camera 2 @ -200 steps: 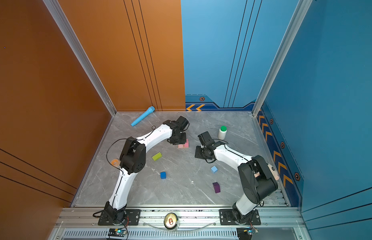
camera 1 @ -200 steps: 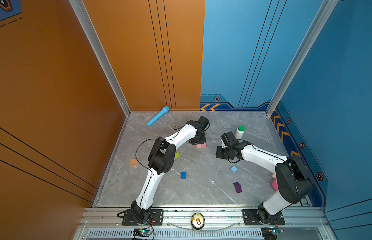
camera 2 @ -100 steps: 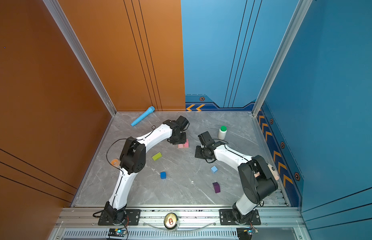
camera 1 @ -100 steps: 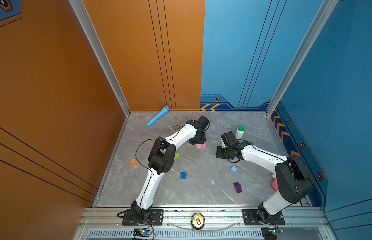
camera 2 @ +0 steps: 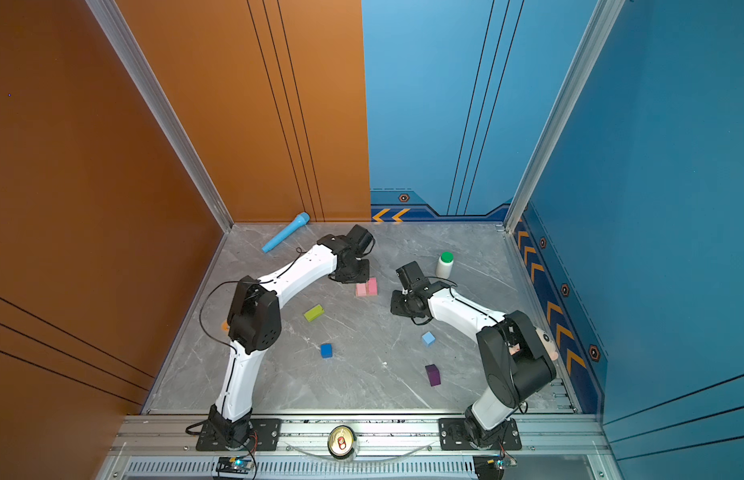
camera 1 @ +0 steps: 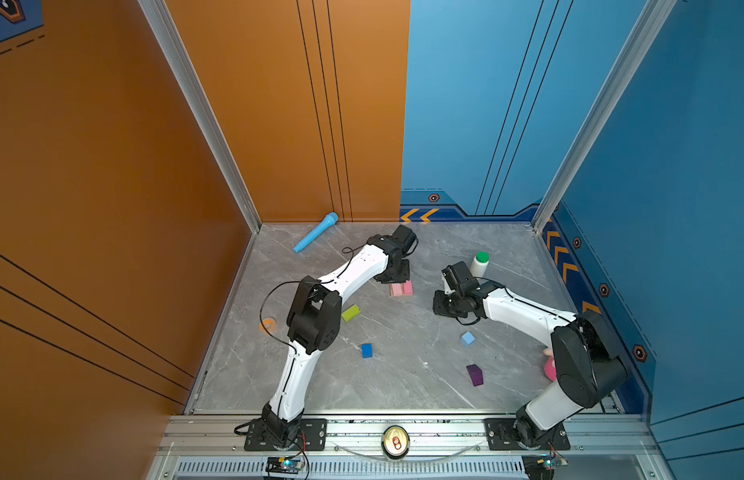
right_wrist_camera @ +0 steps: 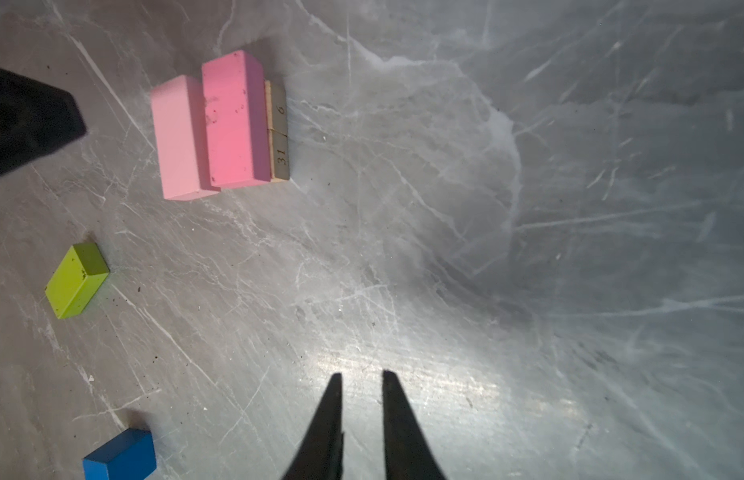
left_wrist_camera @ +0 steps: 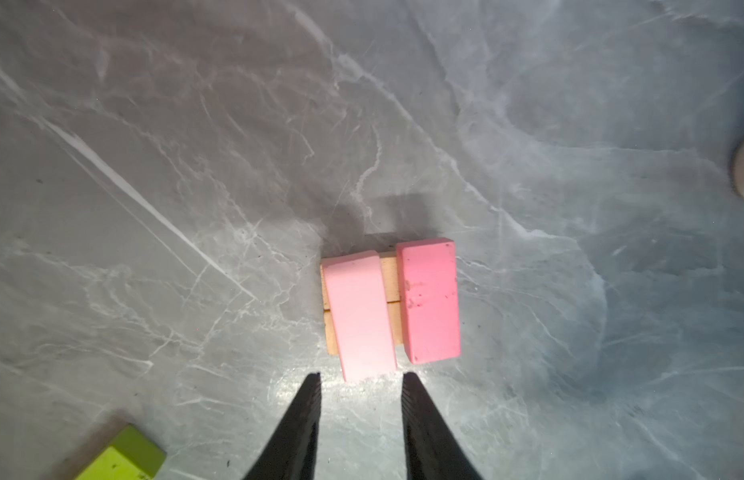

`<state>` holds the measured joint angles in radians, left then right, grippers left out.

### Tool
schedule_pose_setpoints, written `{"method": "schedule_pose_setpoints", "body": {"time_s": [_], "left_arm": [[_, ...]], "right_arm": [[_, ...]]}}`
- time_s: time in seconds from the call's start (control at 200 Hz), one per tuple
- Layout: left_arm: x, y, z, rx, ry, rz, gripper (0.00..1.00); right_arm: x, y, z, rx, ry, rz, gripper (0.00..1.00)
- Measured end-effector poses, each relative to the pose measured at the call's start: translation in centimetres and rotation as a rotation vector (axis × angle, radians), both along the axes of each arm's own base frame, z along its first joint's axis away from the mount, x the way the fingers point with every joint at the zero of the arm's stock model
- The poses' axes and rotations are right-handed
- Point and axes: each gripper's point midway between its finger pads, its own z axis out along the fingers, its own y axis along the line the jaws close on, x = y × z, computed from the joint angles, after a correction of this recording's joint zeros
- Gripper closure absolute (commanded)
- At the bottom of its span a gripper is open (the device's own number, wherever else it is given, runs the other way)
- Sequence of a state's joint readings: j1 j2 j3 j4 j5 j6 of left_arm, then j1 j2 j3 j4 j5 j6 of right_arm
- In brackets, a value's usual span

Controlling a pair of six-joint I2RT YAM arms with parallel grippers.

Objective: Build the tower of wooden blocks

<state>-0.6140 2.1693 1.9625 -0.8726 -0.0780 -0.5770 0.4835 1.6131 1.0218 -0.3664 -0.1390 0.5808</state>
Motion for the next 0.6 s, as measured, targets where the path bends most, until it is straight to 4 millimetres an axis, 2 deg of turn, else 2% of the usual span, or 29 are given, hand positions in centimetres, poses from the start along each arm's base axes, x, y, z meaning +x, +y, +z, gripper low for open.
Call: {"method": "schedule_pose_setpoints", "body": {"time_s": [0.11,0.275,0.36,0.601], "left_arm": [[-0.4,0.4,1.9,-0.024,-0.031,-0.037,0.69],[-1.8,1.0,2.2,-0.118,-0.022,-0.075,0.68],[-2.0,1.1,1.8,-0.173,-0.022,-0.088,0.67],[-1.3,1.0,0.1,-0.279,-0.048,-0.104,0.66]], "right_arm": [[1.4,0.6,1.9,0.04,-0.04,0.007,0.56],[4.1,1.8,3.9,0.115,-0.086,0.015,0.53],[5.1,2.6,3.6,0.143,-0.082,0.028,0.53],[6.7,4.1,1.3,0.189,-0.025,0.061,0.51]]}}
